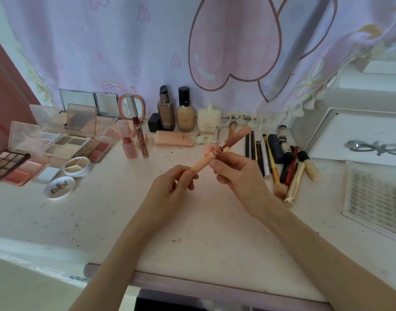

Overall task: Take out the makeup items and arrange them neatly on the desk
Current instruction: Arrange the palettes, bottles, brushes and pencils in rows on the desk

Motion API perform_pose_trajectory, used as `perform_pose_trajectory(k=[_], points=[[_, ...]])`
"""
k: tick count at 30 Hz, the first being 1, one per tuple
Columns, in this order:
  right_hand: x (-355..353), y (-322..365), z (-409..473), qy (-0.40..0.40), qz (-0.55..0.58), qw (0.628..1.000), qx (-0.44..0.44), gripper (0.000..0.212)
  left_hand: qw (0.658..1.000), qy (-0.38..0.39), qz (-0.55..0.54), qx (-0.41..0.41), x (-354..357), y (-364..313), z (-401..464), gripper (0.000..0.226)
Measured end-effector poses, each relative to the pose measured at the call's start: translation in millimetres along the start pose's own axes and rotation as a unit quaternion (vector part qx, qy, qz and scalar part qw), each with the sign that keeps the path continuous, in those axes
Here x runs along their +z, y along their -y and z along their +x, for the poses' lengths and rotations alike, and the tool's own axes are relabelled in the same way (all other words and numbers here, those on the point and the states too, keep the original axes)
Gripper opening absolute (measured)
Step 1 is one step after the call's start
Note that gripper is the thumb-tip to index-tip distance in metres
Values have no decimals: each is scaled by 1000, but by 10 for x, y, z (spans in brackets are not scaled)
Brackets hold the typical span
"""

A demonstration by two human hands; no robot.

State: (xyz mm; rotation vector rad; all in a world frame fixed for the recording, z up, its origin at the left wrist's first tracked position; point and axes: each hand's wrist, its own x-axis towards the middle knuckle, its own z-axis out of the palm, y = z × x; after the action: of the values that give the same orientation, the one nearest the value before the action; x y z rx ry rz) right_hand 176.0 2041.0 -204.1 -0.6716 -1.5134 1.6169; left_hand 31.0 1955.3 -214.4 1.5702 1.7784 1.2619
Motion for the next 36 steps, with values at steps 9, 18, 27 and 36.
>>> perform_pose_trajectory(k=[9, 18, 27, 36], points=[[359, 156, 338, 44, -204, 972, -112, 16, 983, -9, 184, -10, -239, 204, -67, 27], [742, -77, 810, 55, -302, 945, -112, 9, 888, -1, 442, -128, -612, 522, -223, 73], [896, -213, 956, 43, -360, 926, -107, 8, 877, -11, 465, -122, -581, 559, -240, 73], [947, -246, 957, 33, -376, 921, -95, 15, 877, -11, 465, -119, -574, 586, -228, 73]])
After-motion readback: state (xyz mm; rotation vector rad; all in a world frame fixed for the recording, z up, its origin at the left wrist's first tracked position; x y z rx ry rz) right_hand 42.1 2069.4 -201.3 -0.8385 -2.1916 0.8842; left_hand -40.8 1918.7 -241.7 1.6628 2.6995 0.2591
